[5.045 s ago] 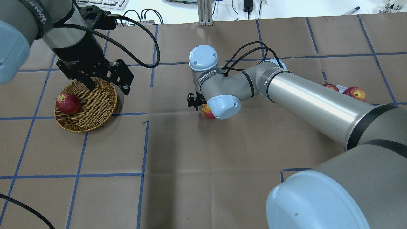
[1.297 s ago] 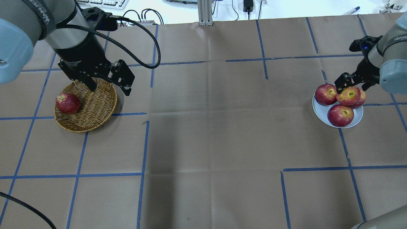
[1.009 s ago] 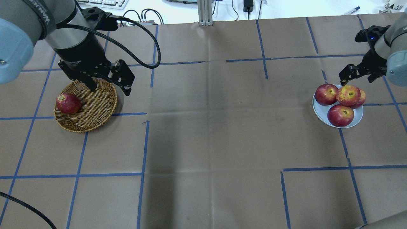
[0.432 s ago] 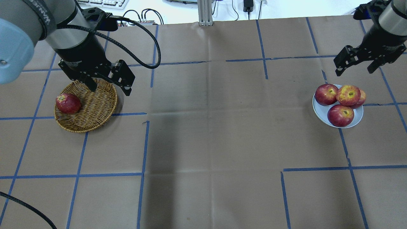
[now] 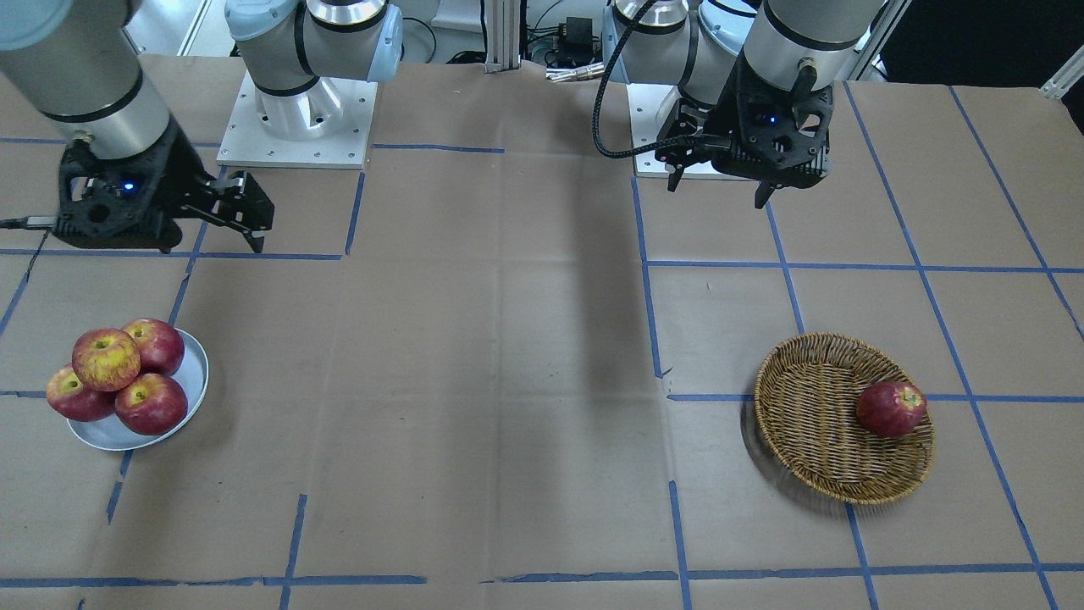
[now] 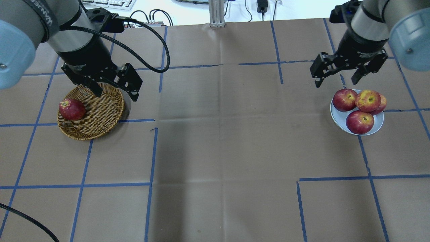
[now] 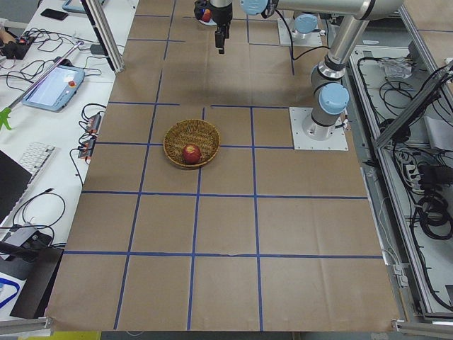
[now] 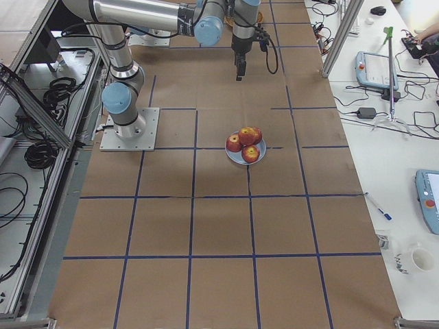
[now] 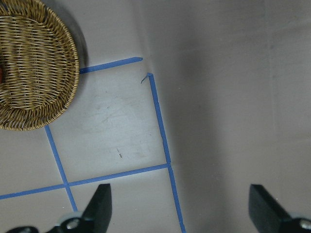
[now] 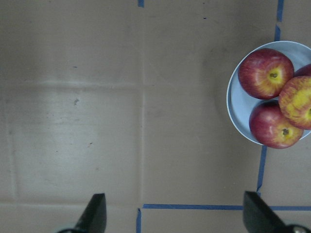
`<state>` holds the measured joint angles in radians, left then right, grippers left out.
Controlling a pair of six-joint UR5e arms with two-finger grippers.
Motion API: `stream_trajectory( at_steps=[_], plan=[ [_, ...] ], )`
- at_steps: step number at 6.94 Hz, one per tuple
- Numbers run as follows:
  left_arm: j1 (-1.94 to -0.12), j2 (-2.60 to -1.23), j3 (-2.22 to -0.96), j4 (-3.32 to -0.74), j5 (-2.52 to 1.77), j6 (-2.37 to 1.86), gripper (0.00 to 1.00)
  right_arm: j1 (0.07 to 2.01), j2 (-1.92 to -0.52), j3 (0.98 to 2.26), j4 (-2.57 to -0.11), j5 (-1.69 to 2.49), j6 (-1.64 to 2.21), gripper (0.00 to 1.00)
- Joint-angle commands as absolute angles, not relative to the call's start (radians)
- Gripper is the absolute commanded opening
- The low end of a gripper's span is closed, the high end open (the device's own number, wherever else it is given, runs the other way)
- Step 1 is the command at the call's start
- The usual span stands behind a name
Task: Transfer apple from basket to plate
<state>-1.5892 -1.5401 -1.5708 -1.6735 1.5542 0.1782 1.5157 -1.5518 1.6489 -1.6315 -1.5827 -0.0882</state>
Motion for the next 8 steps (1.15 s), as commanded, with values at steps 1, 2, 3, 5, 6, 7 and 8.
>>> stream_trajectory(
  at_steps=[1,2,3,5,6,7,8],
  plan=[
    [-1.589,-1.54,-1.571,-1.674,1.555,0.179,0.99,1.585,-1.549,1.641,-1.629,-1.578,-0.02,1.0],
    [-1.589,-1.54,-1.569,-1.672,1.557,0.179,0.99,1.579,-1.549,1.629,-1.628,-1.559,-0.026,1.0],
    [-1.589,-1.542,-1.569,-1.671,1.555,0.181,0.99,1.575,-1.551,1.623,-1.609,-1.555,-0.032,1.0],
    [-1.591,-1.545,-1.569,-1.657,1.559,0.183,0.99,1.572,-1.551,1.62,-1.601,-1.557,-0.035,1.0],
    [-1.591,-1.545,-1.569,-1.657,1.559,0.183,0.99,1.572,-1.551,1.62,-1.601,-1.559,-0.035,1.0],
    [-1.592,-1.545,-1.571,-1.658,1.559,0.183,0.99,1.572,-1.551,1.62,-1.601,-1.56,-0.035,1.0],
    [-1.592,-1.545,-1.571,-1.657,1.559,0.183,0.99,1.572,-1.551,1.62,-1.601,-1.562,-0.035,1.0]
  ],
)
